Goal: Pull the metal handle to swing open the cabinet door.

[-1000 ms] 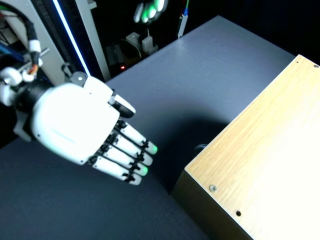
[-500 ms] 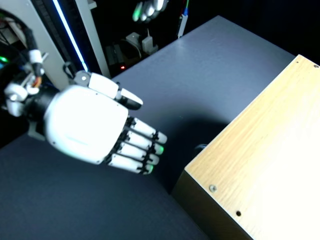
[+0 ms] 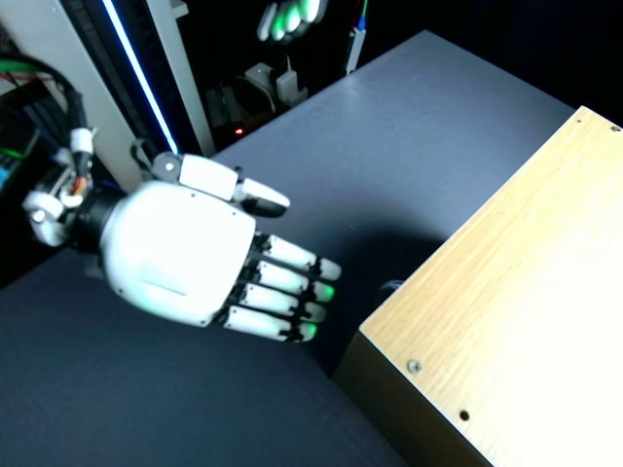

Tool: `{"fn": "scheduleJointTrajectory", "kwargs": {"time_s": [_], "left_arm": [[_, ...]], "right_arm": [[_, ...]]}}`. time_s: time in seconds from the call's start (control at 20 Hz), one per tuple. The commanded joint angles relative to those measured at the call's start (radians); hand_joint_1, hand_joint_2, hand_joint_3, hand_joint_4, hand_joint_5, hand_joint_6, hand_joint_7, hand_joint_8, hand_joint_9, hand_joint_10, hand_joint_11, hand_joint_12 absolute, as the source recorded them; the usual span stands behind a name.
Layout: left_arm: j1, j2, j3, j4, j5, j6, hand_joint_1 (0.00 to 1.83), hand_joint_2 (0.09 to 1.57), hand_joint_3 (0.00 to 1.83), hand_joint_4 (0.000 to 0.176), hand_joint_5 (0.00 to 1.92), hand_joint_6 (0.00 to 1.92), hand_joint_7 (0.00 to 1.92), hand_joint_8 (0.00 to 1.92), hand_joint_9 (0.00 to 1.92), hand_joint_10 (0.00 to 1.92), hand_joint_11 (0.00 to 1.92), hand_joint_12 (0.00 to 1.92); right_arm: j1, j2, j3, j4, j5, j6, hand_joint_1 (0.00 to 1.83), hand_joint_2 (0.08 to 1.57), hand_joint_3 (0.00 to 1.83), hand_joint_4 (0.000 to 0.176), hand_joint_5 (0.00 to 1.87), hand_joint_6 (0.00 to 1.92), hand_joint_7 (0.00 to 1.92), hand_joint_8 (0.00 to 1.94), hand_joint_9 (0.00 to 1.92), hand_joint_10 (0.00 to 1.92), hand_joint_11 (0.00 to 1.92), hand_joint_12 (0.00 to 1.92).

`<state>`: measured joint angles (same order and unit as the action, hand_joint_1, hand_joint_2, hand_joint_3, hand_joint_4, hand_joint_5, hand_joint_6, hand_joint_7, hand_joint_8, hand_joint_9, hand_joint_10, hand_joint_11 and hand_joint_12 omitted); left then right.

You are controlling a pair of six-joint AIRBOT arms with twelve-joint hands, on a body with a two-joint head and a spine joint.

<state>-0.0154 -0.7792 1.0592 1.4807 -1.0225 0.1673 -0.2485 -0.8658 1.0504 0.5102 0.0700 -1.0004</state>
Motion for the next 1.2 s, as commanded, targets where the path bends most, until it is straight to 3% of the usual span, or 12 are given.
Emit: {"fn": "scheduleJointTrajectory", "kwargs": {"time_s": [0.0, 0.05, 0.1, 0.2, 0.55, 0.7, 0.85, 1.15], "left_arm": [[-0.009, 0.008, 0.001, -0.097, -0.026, 0.009, 0.00, 1.57, 0.10, 0.000, 0.34, 0.00, 0.37, 0.00, 0.32, 0.00, 0.00, 0.77], [-0.009, 0.008, 0.001, -0.097, -0.026, 0.009, 0.00, 1.57, 0.11, 0.000, 0.35, 0.00, 0.38, 0.00, 0.33, 0.00, 0.00, 0.78], [-0.009, 0.008, 0.001, -0.097, -0.026, 0.009, 0.00, 1.57, 0.10, 0.000, 0.33, 0.00, 0.37, 0.00, 0.32, 0.00, 0.00, 0.75], [-0.009, 0.008, 0.001, -0.097, -0.026, 0.009, 0.00, 1.57, 0.09, 0.000, 0.34, 0.00, 0.37, 0.00, 0.32, 0.00, 0.00, 0.73], [-0.009, 0.008, 0.001, -0.097, -0.026, 0.009, 0.00, 1.57, 0.09, 0.000, 0.33, 0.00, 0.36, 0.00, 0.31, 0.00, 0.00, 0.72], [-0.009, 0.008, 0.001, -0.097, -0.026, 0.009, 0.00, 1.57, 0.09, 0.000, 0.34, 0.00, 0.36, 0.00, 0.31, 0.00, 0.00, 0.71], [-0.009, 0.008, 0.001, -0.097, -0.026, 0.009, 0.00, 1.57, 0.08, 0.000, 0.35, 0.00, 0.37, 0.00, 0.32, 0.00, 0.00, 0.73], [-0.009, 0.008, 0.001, -0.097, -0.026, 0.009, 0.00, 1.57, 0.09, 0.000, 0.35, 0.00, 0.37, 0.00, 0.32, 0.00, 0.00, 0.72]], "right_arm": [[0.010, 0.009, 0.006, 0.037, 0.103, -0.064, 0.00, 1.57, 0.07, 0.000, 0.34, 0.00, 0.32, 0.00, 0.26, 0.00, 0.00, 0.58], [0.019, 0.007, 0.007, 0.122, 0.099, -0.166, 0.00, 1.57, 0.08, 0.000, 0.35, 0.00, 0.33, 0.00, 0.26, 0.00, 0.00, 0.60], [0.034, 0.002, 0.007, 0.302, 0.086, -0.383, 0.00, 1.57, 0.08, 0.000, 0.34, 0.00, 0.32, 0.00, 0.26, 0.00, 0.00, 0.61], [0.044, -0.011, 0.003, 0.568, 0.088, -0.704, 0.00, 1.57, 0.08, 0.000, 0.34, 0.00, 0.32, 0.00, 0.26, 0.00, 0.00, 0.61], [0.048, -0.017, 0.001, 0.811, 0.108, -0.947, 0.00, 1.57, 0.09, 0.000, 0.33, 0.01, 0.32, 0.00, 0.26, 0.00, 0.00, 0.58], [0.047, -0.019, 0.000, 0.815, 0.117, -0.946, 0.00, 1.57, 0.10, 0.000, 0.33, 0.00, 0.31, 0.00, 0.25, 0.00, 0.00, 0.56], [0.043, -0.020, 0.009, 0.801, 0.117, -0.845, 0.00, 1.57, 0.08, 0.000, 0.33, 0.00, 0.31, 0.00, 0.26, 0.00, 0.00, 0.58], [0.035, -0.023, 0.043, 0.408, -0.001, -0.406, 0.00, 1.57, 0.08, 0.000, 0.34, 0.00, 0.32, 0.00, 0.26, 0.00, 0.00, 0.62]]}}
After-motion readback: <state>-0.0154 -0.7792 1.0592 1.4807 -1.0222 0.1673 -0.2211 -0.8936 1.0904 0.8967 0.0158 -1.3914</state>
